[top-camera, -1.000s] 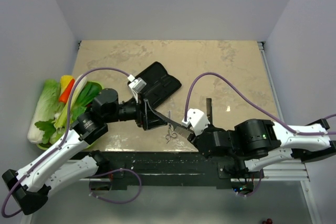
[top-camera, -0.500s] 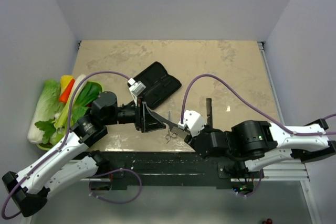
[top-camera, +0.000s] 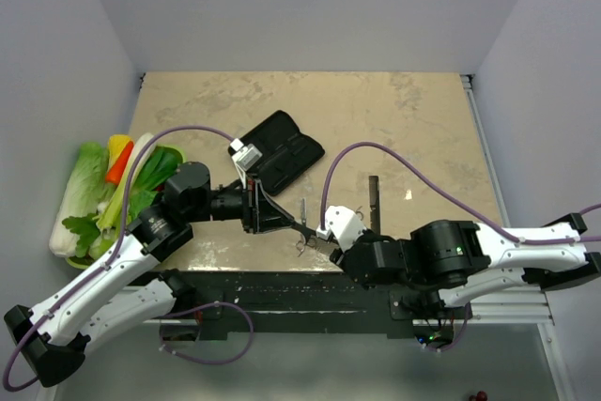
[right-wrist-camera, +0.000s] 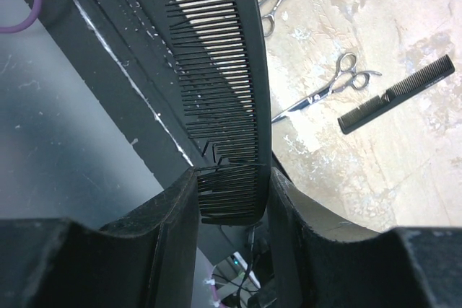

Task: Sort the hair-cutting tools
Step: Pick up the comb at the center of the board.

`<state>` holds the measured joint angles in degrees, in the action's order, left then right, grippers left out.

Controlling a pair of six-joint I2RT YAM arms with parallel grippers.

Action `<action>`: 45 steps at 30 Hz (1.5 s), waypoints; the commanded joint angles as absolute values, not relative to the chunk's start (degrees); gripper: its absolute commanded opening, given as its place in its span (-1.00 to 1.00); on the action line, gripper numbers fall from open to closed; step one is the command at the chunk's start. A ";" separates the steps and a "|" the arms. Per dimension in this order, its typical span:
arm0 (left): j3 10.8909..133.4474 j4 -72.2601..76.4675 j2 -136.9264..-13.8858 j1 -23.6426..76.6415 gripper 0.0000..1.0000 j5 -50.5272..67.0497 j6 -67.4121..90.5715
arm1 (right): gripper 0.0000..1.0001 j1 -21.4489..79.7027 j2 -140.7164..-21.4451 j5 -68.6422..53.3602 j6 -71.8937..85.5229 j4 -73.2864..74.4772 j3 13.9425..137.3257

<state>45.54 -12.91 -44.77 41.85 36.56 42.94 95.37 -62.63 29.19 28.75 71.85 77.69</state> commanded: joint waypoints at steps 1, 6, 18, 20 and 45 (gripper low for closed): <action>47.55 -11.78 -44.74 41.75 -0.56 38.93 44.03 | -0.36 95.71 -61.70 30.41 27.77 70.49 78.31; 47.46 -11.16 -44.91 41.75 -0.81 39.38 44.03 | -0.36 95.71 -61.79 29.45 27.16 70.14 77.00; 49.65 -10.63 -42.02 41.75 -1.00 33.50 42.28 | 0.88 95.63 -56.52 31.99 28.47 66.44 79.80; 50.18 -10.20 -39.83 41.75 -1.00 30.52 40.87 | 0.97 95.71 -53.27 33.75 31.19 65.57 81.29; 45.26 21.71 -29.88 41.75 -1.00 37.88 46.76 | 0.54 95.63 -34.45 19.78 20.30 13.80 64.69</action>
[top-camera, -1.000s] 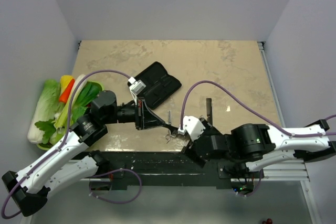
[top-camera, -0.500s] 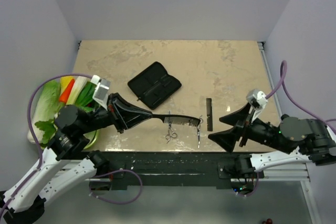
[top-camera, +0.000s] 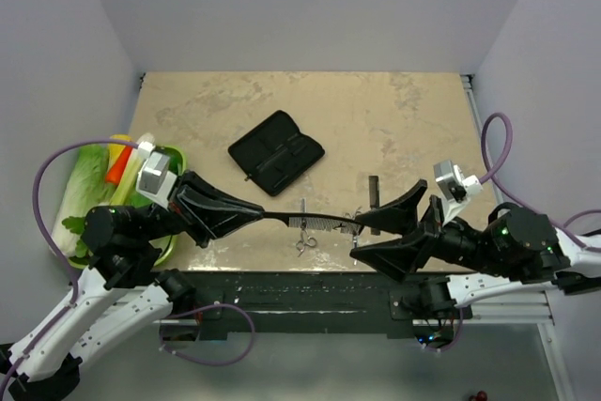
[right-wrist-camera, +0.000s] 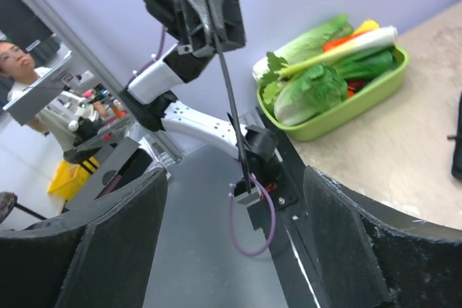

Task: Sort the hair-cutting tools
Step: Pick up the comb at the center of the board.

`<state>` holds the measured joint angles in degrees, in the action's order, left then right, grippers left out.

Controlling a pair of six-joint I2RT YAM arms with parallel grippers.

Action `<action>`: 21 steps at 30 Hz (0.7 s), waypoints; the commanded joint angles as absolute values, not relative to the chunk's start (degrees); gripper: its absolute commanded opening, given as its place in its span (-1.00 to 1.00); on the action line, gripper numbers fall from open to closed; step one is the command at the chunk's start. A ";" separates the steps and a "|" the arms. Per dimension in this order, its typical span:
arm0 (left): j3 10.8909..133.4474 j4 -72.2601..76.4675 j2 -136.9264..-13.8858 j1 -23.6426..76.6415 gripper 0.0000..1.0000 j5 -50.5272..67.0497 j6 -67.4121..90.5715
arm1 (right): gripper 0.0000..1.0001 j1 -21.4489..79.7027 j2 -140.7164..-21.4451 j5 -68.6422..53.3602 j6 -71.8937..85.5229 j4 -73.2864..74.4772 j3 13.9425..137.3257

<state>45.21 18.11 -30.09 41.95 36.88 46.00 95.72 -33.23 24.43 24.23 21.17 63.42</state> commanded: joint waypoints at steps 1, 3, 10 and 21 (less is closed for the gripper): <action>45.18 21.36 -29.80 41.75 -1.00 37.79 46.58 | 0.50 95.71 -35.24 19.51 20.13 14.32 64.95; 45.44 20.75 -29.62 41.75 -1.00 37.71 46.14 | 0.40 95.63 -36.21 18.81 19.95 15.11 66.09; 45.61 19.43 -29.18 41.75 -1.00 36.91 45.35 | 0.02 95.63 -37.71 17.93 19.78 16.26 66.98; 45.09 18.19 -28.04 41.75 -1.00 36.30 44.82 | -0.16 95.71 -35.86 18.55 18.99 16.17 66.53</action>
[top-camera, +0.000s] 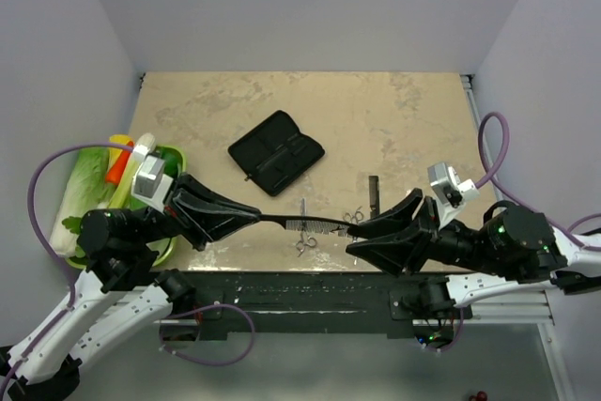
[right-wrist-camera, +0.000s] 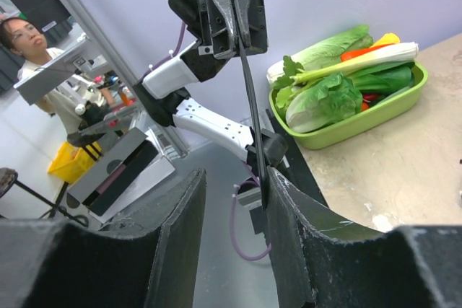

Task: Sort the hair-cutting tools
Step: Pick up the comb at the center of the board.

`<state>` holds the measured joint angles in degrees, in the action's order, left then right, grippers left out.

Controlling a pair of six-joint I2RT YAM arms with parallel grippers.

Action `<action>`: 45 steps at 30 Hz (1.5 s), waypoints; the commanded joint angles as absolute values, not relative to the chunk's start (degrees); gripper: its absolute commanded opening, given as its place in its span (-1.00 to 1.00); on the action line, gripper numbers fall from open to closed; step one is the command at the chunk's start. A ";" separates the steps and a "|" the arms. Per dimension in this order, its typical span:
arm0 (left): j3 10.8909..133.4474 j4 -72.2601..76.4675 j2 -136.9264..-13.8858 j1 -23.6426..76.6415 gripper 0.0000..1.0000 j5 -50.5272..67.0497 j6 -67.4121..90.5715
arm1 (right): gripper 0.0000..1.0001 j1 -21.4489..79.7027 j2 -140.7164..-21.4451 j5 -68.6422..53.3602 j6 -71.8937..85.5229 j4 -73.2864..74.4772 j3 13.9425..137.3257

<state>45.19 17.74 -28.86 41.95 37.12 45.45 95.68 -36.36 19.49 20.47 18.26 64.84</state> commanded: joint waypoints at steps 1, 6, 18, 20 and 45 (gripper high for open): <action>45.09 18.11 -27.86 41.84 -1.00 36.30 45.00 | -0.19 95.71 -36.03 18.54 18.98 16.35 66.53; 44.91 17.84 -27.69 41.75 -1.00 36.03 45.00 | -0.25 95.71 -37.44 18.10 18.81 16.44 66.88; 43.68 17.84 -27.07 41.75 -1.00 36.12 45.35 | -0.59 95.63 -38.15 17.32 16.88 13.80 66.71; 43.42 17.75 -26.90 41.75 -1.00 36.12 45.26 | -0.54 95.71 -38.06 17.40 16.79 13.71 66.62; 42.98 0.55 -27.33 41.75 0.74 20.00 38.86 | -1.00 95.63 -37.27 27.13 17.84 22.13 68.03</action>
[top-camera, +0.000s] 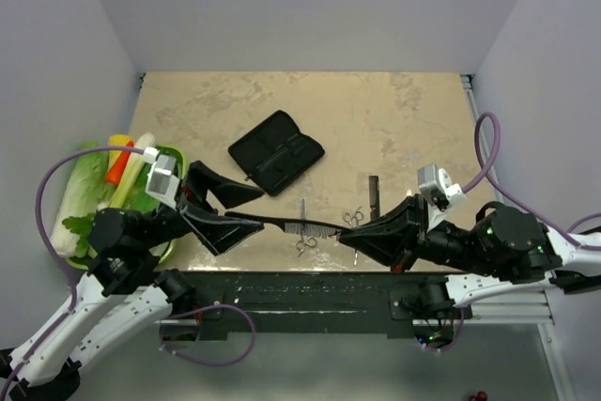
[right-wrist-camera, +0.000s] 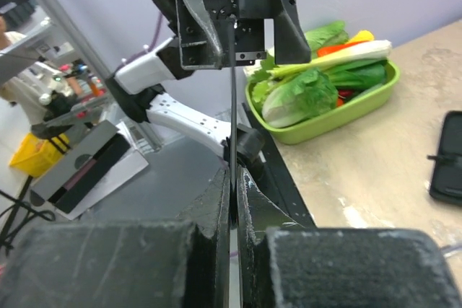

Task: Sort the hair-cutting tools
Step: Pick up the comb at the center of the board.

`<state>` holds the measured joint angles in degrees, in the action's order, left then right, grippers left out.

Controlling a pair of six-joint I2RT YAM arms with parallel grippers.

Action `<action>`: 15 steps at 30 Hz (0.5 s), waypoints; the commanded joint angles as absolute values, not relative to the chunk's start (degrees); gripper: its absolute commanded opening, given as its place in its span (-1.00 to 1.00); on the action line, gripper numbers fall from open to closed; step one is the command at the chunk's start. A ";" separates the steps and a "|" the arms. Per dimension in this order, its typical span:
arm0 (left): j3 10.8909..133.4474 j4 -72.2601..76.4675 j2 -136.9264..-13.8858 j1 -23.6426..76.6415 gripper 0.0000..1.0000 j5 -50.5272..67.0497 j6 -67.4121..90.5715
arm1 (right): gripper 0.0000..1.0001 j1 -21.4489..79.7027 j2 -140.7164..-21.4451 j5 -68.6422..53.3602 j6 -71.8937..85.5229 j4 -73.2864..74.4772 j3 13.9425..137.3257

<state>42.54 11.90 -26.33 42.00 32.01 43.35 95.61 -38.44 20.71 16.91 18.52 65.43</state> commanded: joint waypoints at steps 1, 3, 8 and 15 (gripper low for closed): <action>43.33 -5.30 -27.59 41.75 0.85 17.08 38.24 | -1.00 95.71 -36.57 28.46 18.28 23.19 68.03; 45.43 -11.39 -29.08 41.75 0.99 9.88 36.48 | -1.00 95.71 -34.90 32.15 19.86 27.13 68.55; 47.29 -23.72 -30.94 41.75 0.99 -15.18 37.08 | -1.00 95.71 -35.42 46.12 24.68 36.46 69.78; 45.45 -24.44 -38.21 41.84 0.99 -26.98 41.66 | -1.00 95.63 -42.97 63.35 32.25 45.96 73.82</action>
<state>44.84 -22.90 -33.52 41.93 -16.56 38.89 95.61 -38.92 49.65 26.65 40.18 70.87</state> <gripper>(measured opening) 0.991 0.025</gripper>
